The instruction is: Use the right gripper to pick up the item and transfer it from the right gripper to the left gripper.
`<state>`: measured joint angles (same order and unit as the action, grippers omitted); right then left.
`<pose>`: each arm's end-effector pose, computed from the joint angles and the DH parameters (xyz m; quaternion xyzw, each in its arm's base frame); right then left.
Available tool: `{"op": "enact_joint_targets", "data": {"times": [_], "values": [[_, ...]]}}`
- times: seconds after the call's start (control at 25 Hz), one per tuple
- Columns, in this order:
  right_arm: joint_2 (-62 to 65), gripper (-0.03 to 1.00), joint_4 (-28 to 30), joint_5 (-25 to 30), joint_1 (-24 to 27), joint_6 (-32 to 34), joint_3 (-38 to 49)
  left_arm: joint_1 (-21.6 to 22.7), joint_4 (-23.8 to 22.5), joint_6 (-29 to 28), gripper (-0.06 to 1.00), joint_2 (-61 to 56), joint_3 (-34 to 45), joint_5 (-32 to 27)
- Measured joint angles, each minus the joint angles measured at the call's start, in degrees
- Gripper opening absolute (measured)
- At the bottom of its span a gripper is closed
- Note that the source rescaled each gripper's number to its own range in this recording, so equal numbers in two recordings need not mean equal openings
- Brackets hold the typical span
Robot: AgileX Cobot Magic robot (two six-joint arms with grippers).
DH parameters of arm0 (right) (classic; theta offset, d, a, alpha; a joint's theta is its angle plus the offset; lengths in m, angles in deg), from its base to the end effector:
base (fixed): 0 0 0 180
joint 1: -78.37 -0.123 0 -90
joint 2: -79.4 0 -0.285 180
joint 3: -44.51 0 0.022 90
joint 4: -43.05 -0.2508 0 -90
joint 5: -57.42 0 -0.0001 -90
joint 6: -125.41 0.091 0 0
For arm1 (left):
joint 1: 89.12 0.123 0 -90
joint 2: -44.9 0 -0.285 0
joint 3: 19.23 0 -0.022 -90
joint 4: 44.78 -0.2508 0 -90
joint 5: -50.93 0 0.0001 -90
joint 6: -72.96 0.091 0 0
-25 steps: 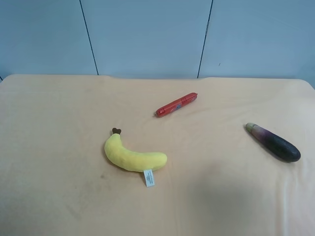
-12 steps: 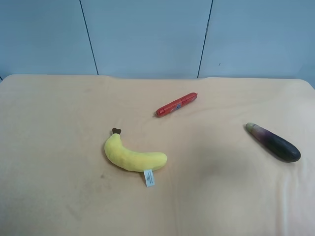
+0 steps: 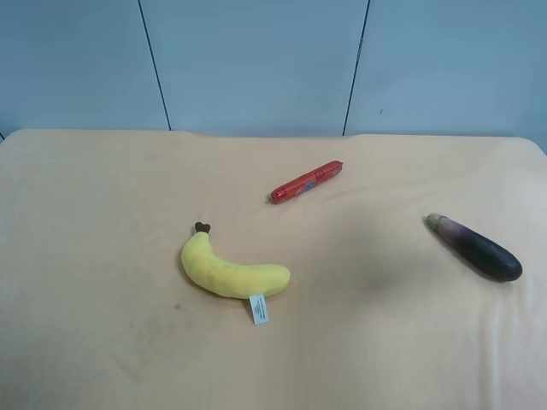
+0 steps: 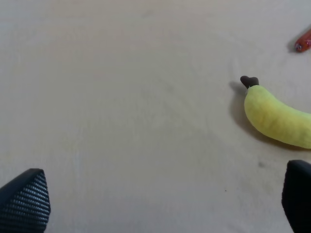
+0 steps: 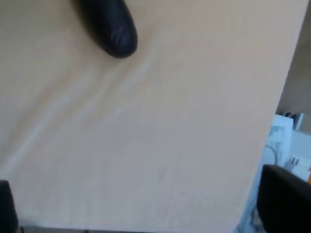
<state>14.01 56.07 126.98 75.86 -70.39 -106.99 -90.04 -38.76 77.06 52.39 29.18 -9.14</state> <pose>0.1597 -0.0122 0.3020 -0.1800 0.9669 -0.1266 0.1292 -0.0058 -0.0082 0.2794 0.0390 0.8458 -0.0378 0.5307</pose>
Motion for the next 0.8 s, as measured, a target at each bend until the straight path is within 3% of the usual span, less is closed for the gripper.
{"op": "enact_joint_targets", "data": {"times": [0.16, 0.4, 0.8], "values": [[-2.5, 0.89, -0.6, -1.6, 3.1, -5.3, 4.0, 0.0, 0.0, 0.0, 1.00, 0.0, 0.0, 0.0], [-2.8, 0.88, -0.8, -11.8, 5.7, -10.0, 11.9, 0.0, 0.0, 0.0, 1.00, 0.0, 0.0, 0.0], [-6.3, 0.86, 0.5, -20.1, 14.6, -19.2, 13.5, 0.0, 0.0, 0.0, 1.00, 0.0, 0.0, 0.0]]}}
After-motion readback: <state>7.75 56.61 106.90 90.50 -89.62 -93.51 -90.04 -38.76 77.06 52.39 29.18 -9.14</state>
